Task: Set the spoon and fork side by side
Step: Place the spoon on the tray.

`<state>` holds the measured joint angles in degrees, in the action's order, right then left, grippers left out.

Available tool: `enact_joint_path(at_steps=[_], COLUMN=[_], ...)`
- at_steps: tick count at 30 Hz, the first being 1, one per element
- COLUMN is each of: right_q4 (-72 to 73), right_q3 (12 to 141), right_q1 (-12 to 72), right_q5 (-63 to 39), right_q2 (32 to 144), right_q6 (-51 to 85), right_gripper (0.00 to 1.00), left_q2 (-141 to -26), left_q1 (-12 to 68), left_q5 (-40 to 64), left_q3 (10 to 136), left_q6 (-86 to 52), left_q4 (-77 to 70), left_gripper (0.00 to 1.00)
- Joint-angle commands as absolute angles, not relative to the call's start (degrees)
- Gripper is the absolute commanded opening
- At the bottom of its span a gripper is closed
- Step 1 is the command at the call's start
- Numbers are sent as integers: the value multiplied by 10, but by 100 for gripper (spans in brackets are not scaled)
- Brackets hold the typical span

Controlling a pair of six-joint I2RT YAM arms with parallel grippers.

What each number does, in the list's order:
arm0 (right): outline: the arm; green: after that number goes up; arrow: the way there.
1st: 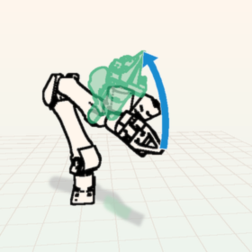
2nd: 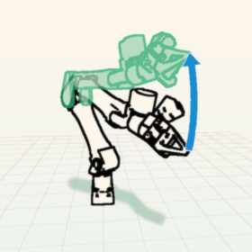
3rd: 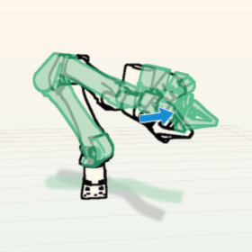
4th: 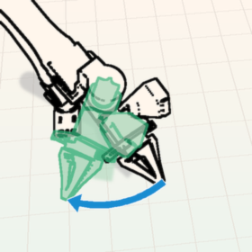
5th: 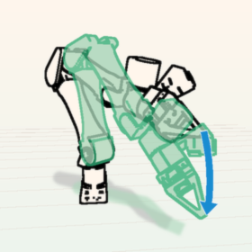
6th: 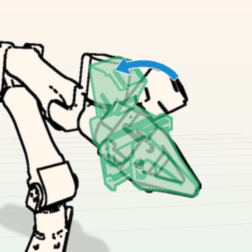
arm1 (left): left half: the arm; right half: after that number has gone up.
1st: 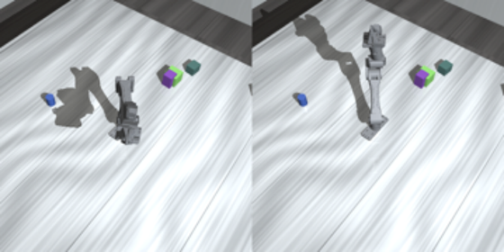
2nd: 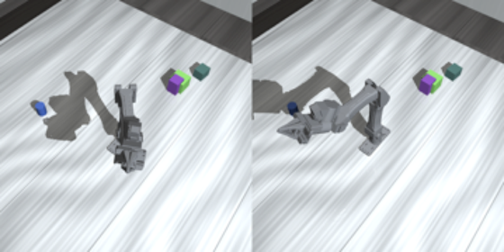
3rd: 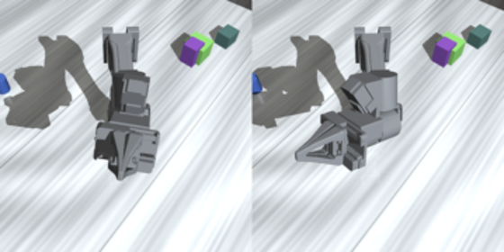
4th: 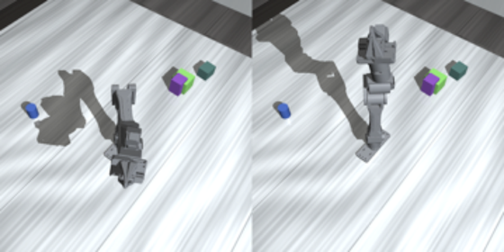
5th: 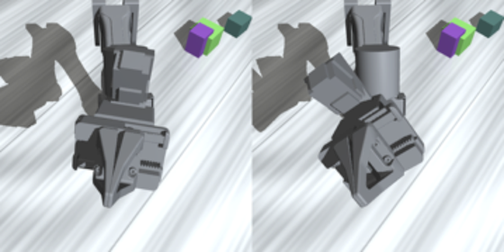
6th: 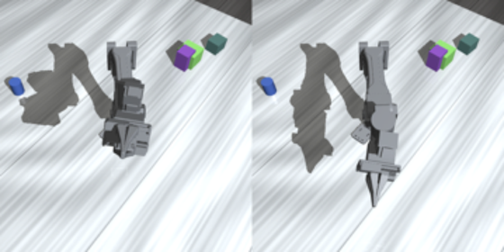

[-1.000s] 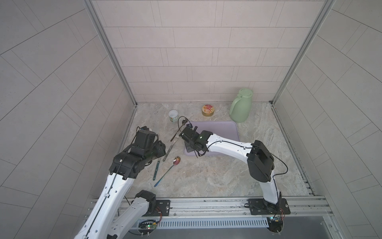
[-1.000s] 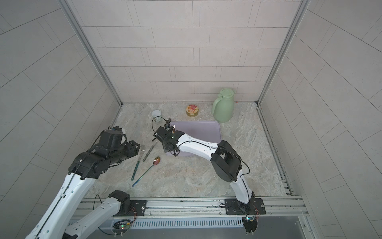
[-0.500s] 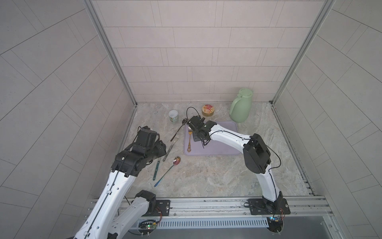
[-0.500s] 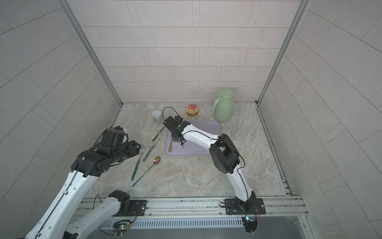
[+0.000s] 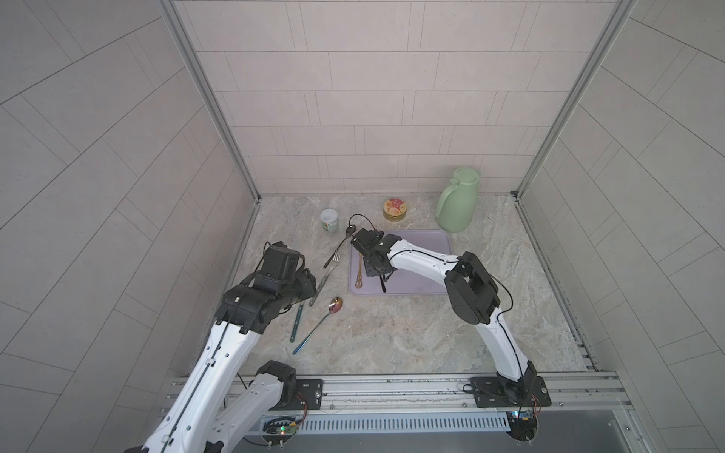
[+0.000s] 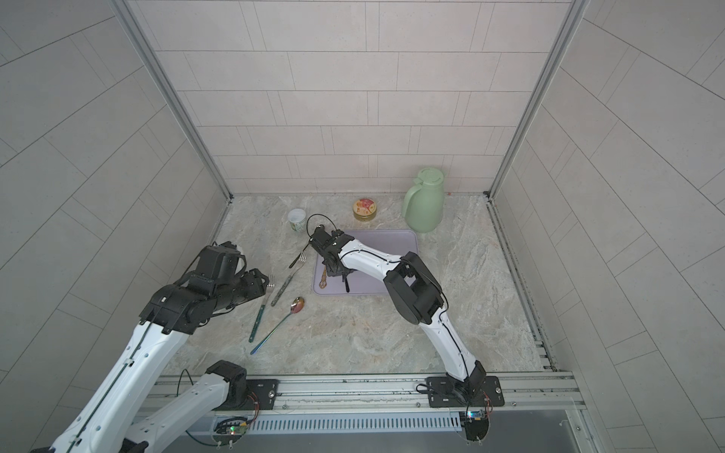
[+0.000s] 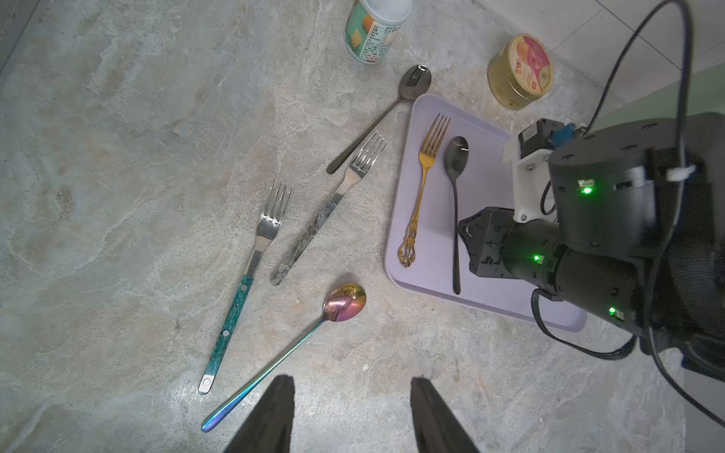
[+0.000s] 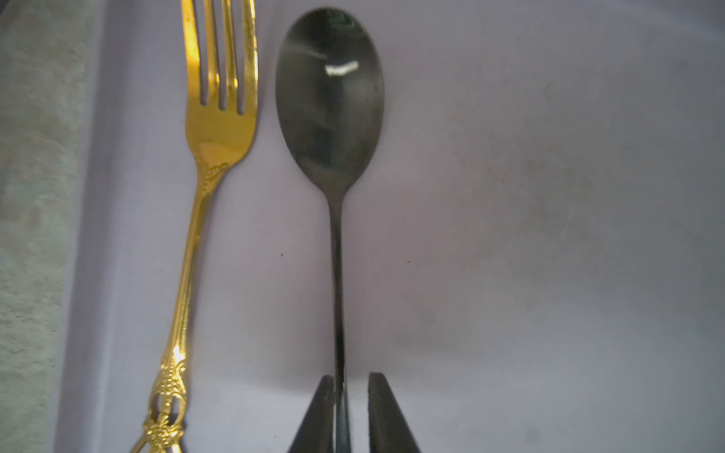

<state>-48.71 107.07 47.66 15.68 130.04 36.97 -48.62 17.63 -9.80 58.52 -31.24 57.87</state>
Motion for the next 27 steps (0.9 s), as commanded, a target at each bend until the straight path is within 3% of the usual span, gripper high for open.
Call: enact_joint_path(at_steps=[1,27], right_q4=[-488,-438], right_q3=[1080,1051], right_q1=[481,459], right_q5=[139,84], right_q2=[1283,1303], right_q6=[376,382], right_gripper=[28,27], left_q2=[-486,-484], left_q1=[172,173], left_q5=[-88,-83], left_q3=[579,568], left_q6=[-310,-311], left_q4=[579,575], left_gripper=[50,50])
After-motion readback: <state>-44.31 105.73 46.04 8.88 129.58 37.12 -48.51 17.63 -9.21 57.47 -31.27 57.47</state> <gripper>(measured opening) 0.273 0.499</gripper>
